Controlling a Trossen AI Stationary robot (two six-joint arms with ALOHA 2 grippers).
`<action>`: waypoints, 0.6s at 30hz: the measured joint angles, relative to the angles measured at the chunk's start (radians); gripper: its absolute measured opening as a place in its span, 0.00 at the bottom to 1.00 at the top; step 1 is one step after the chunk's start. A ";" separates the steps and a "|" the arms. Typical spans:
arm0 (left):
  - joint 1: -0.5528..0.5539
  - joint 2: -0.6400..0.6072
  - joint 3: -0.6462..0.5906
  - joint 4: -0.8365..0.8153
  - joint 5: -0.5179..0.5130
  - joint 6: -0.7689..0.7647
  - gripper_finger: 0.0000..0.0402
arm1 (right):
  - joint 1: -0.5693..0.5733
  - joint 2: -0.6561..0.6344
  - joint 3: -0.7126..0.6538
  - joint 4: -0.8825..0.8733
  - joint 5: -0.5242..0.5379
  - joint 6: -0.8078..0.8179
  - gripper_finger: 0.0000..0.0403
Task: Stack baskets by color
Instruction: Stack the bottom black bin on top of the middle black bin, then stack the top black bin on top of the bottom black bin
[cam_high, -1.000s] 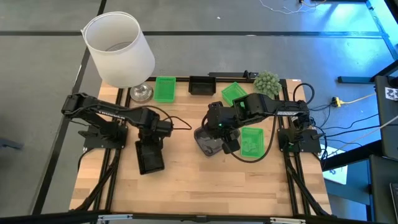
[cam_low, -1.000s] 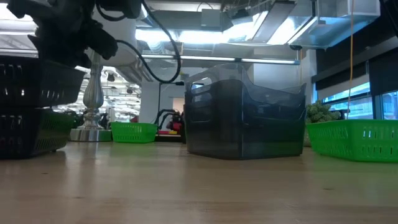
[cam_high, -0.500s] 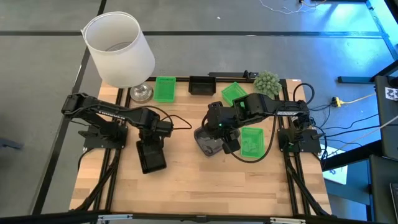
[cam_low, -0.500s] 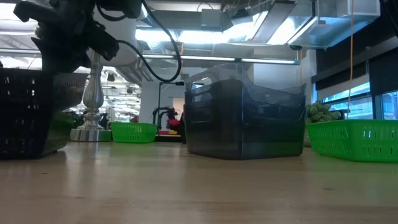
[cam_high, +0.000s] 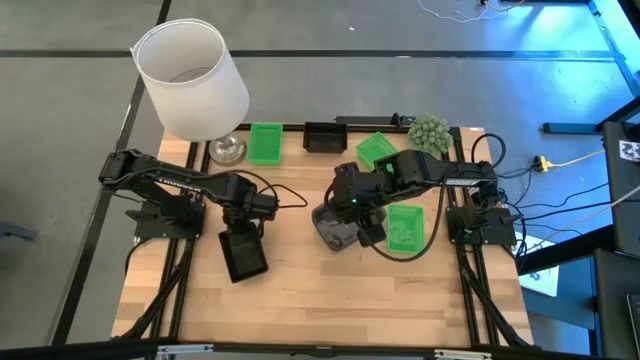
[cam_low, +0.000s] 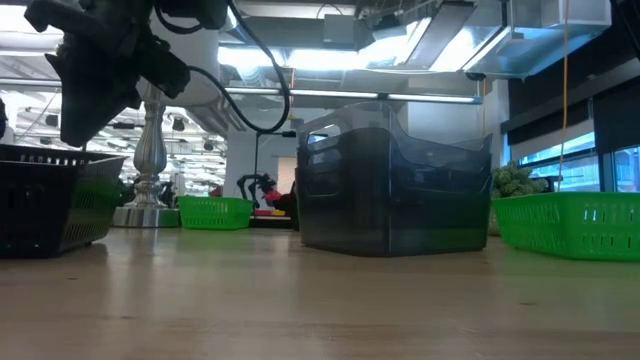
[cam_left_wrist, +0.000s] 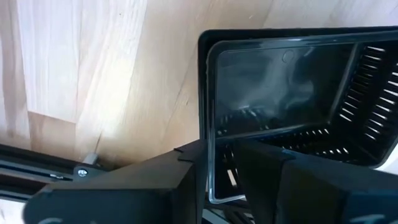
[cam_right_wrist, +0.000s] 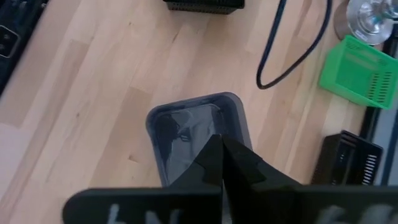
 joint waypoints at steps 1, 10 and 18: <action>0.000 0.000 0.000 0.000 -0.001 -0.003 0.18 | 0.000 0.000 0.000 0.000 0.012 0.000 0.00; -0.011 -0.066 -0.001 -0.016 -0.129 -0.136 0.17 | -0.012 0.000 0.000 0.013 0.056 0.036 0.00; -0.050 -0.253 -0.001 -0.008 -0.270 -0.272 0.17 | -0.087 0.000 0.000 0.014 0.058 0.101 0.00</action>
